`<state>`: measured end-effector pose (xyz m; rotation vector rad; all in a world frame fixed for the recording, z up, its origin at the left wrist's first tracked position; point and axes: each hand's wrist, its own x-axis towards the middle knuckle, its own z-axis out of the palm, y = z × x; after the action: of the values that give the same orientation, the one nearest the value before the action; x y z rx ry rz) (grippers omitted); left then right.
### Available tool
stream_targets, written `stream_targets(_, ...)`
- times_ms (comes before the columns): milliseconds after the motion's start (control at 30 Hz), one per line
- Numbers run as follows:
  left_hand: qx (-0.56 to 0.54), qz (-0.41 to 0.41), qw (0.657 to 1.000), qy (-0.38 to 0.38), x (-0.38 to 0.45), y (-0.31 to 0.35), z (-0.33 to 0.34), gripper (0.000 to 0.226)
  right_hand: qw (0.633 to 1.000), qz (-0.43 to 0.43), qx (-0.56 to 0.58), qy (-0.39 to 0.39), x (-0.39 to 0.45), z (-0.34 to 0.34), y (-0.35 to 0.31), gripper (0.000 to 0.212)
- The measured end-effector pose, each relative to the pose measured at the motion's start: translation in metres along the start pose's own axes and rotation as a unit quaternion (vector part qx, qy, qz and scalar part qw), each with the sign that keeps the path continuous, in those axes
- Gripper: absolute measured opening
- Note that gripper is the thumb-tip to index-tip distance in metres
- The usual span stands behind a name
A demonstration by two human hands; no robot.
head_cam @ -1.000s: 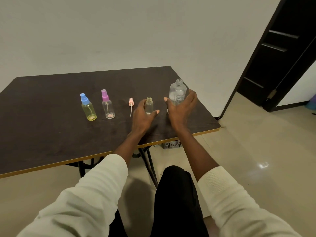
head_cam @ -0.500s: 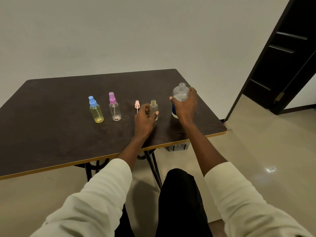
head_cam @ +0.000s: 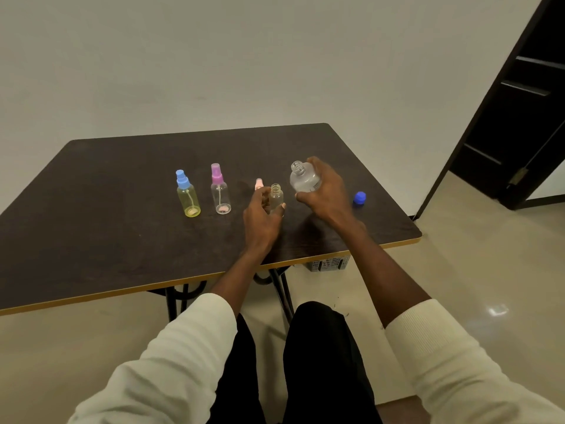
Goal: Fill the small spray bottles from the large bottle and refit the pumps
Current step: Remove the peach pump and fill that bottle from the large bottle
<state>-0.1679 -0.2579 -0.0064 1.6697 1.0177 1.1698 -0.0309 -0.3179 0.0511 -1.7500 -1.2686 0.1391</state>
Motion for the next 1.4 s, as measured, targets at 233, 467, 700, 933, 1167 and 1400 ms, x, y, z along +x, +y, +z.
stream_targets(233, -0.01, 0.006, 1.0, 0.001, -0.002, -0.002, -0.001, 0.047, 0.997, -0.017, -0.054, -0.05, 0.0, -0.003, -0.003, 0.076)
stream_targets(467, -0.02, 0.009, 1.0, -0.006, 0.0, -0.004, 0.001, 0.046, 0.99, -0.043, -0.109, -0.083, 0.002, -0.002, -0.005, 0.075)
stream_targets(700, -0.021, 0.013, 1.0, -0.015, -0.002, -0.005, -0.001, 0.049, 0.983, -0.051, -0.141, -0.107, 0.002, -0.001, -0.011, 0.08)
stream_targets(933, -0.024, 0.014, 1.0, -0.014, -0.002, -0.008, 0.0, 0.052, 0.978, -0.056, -0.155, -0.127, 0.002, -0.001, -0.014, 0.081)
stream_targets(1167, -0.02, 0.021, 1.0, -0.009, -0.002, -0.006, 0.0, 0.049, 0.975, -0.063, -0.167, -0.133, 0.004, -0.001, -0.014, 0.077)
stream_targets(1400, -0.043, 0.017, 0.999, -0.011, -0.002, -0.007, 0.0, 0.05, 0.972, -0.06, -0.181, -0.135, 0.008, -0.001, -0.014, 0.08)
